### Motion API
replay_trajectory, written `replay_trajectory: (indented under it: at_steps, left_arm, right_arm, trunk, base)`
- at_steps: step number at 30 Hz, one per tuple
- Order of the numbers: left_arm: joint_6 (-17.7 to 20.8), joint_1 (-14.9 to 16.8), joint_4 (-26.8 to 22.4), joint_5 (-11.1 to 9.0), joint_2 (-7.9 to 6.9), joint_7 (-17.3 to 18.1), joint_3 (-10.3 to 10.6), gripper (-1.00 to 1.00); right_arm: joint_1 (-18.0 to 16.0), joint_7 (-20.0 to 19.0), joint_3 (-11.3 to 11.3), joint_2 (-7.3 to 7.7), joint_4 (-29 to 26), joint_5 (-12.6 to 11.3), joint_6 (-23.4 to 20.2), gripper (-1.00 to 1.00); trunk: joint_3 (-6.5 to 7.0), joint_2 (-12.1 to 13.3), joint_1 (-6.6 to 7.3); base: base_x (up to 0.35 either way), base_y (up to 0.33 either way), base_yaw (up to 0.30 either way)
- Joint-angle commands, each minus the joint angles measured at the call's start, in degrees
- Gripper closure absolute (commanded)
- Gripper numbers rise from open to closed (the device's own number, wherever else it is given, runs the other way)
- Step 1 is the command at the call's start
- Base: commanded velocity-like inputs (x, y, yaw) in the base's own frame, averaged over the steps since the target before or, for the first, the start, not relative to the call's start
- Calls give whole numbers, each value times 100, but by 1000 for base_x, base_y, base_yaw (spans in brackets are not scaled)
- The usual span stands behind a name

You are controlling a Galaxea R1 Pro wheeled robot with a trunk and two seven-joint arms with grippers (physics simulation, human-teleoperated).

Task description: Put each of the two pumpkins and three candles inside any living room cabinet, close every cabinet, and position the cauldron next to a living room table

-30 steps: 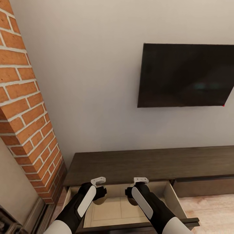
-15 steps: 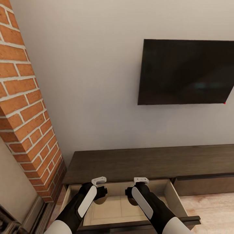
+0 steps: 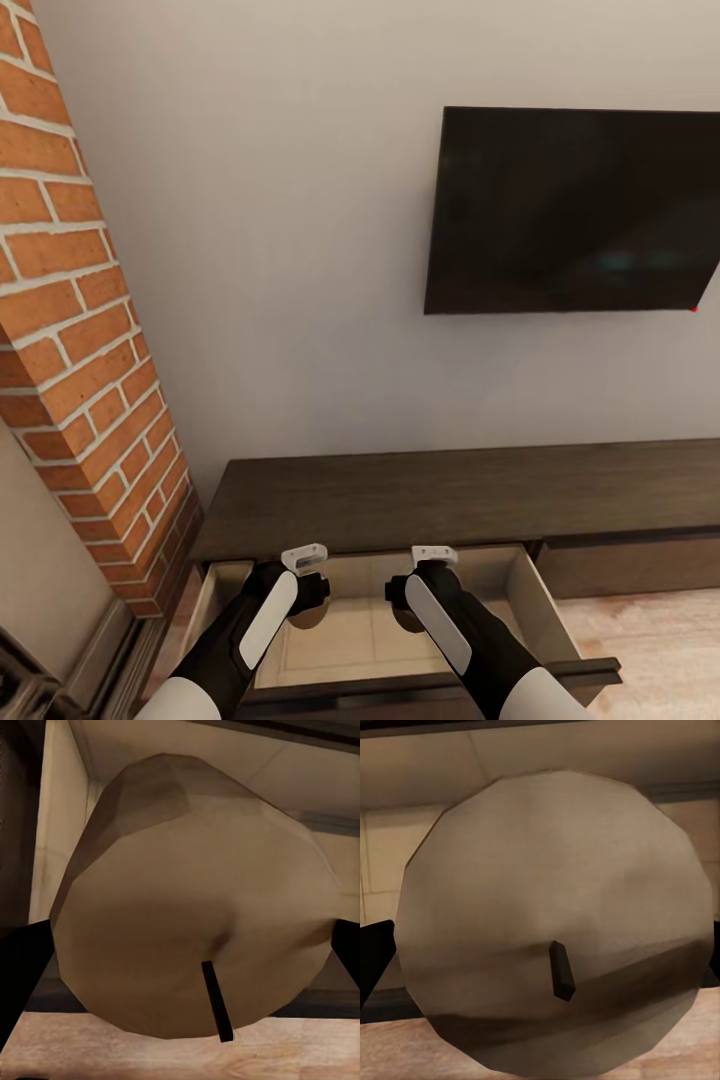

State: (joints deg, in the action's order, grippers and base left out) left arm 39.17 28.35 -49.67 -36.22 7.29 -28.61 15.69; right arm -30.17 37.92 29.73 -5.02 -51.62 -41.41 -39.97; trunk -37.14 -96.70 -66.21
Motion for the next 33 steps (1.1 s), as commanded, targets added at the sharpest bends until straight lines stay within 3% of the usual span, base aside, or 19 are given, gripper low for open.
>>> replay_trajectory:
  at_steps: [1, 24, 26, 29, 33]
  left_arm:
    - [3, 4, -7, -62, -4, -57, 13, 100]
    - [3, 4, 1, -69, 8, -57, 14, 100]
    - [3, 4, -2, -69, 9, -57, 15, 100]
    - [3, 4, -5, -69, 3, -57, 14, 100]
    - [3, 4, -7, -69, 1, -57, 16, 100]
  right_arm:
    - [-6, 58, 15, 2, -6, -53, -2, 100]
    - [-6, 25, 29, 4, -17, -51, 102, 100]
    - [-6, 18, 113, 3, -21, -51, 125, 100]
    - [-6, 8, 455, 2, -23, -47, 187, 100]
    - [-6, 5, 584, 6, -42, -51, 244, 100]
  trunk:
    - [-24, -45, -22]
    - [-437, -967, -527]
    - [-473, -1048, -571]
    - [-527, -1168, -637]
    - [-599, -1328, -725]
  base:
    - [0, 0, 0]
    - [0, 0, 0]
    - [0, 0, 0]
    - [0, 0, 0]
    - [0, 0, 0]
